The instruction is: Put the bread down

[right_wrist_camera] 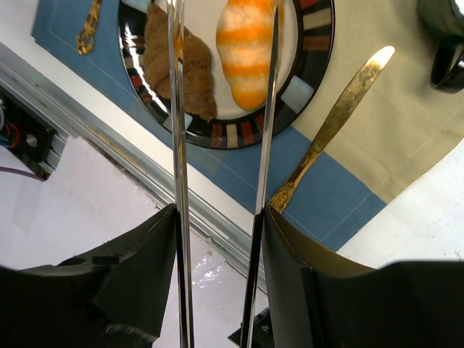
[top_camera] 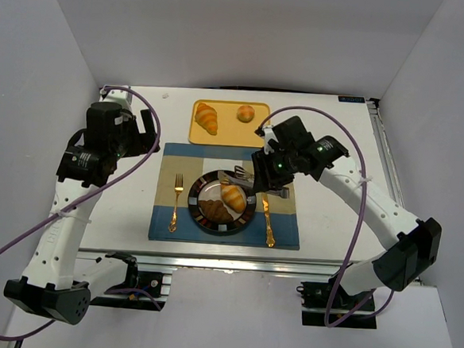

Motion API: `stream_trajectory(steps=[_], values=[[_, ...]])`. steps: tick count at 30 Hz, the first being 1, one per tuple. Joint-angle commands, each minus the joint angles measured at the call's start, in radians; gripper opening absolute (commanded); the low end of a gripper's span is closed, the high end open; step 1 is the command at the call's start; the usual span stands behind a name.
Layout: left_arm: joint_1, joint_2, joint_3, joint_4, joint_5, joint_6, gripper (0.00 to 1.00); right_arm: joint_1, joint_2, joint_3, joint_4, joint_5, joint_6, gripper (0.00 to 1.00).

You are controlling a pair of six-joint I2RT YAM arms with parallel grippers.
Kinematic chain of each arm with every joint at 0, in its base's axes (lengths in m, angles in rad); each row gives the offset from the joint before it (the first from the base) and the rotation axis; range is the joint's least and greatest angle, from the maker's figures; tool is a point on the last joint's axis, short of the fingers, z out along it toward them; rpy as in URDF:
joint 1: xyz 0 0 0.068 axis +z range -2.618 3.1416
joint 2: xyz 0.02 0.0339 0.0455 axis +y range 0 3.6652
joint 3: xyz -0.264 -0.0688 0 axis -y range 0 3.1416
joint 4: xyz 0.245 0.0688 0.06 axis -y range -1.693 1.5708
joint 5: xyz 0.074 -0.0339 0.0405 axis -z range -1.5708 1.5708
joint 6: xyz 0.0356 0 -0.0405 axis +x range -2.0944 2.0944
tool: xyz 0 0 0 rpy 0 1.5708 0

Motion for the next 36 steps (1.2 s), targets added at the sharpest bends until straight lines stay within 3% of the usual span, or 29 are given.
stream_trajectory(steps=[1, 6, 10, 13, 19, 22, 29, 36], values=[[-0.004, -0.005, 0.031, 0.002, -0.015, 0.012, 0.98, 0.004, -0.021, -0.021, 0.032, -0.014, -0.016, 0.53], [-0.004, 0.001, 0.03, 0.01, -0.015, 0.011, 0.98, 0.003, -0.035, 0.041, 0.091, 0.069, 0.007, 0.5], [-0.004, 0.013, 0.045, 0.004, -0.026, 0.012, 0.98, -0.014, -0.004, 0.13, 0.121, 0.251, 0.049, 0.5], [-0.004, 0.022, 0.058, -0.004, -0.049, 0.011, 0.98, -0.133, 0.032, 0.176, 0.209, 0.337, 0.079, 0.5], [-0.004, 0.062, 0.12, -0.027, -0.1, 0.011, 0.98, -0.464, 0.248, 0.276, 0.336, 0.308, 0.098, 0.52], [-0.004, 0.087, 0.149, -0.029, -0.138, 0.015, 0.98, -0.561, 0.4, 0.362, 0.341, 0.325, 0.101, 0.52], [-0.004, 0.142, 0.179, -0.024, -0.196, -0.015, 0.98, -0.663, 0.785, 0.687, 0.296, 0.356, 0.058, 0.52], [-0.004, 0.163, 0.179, -0.033, -0.239, -0.061, 0.98, -0.735, 0.948, 0.756, 0.345, 0.338, 0.072, 0.54]])
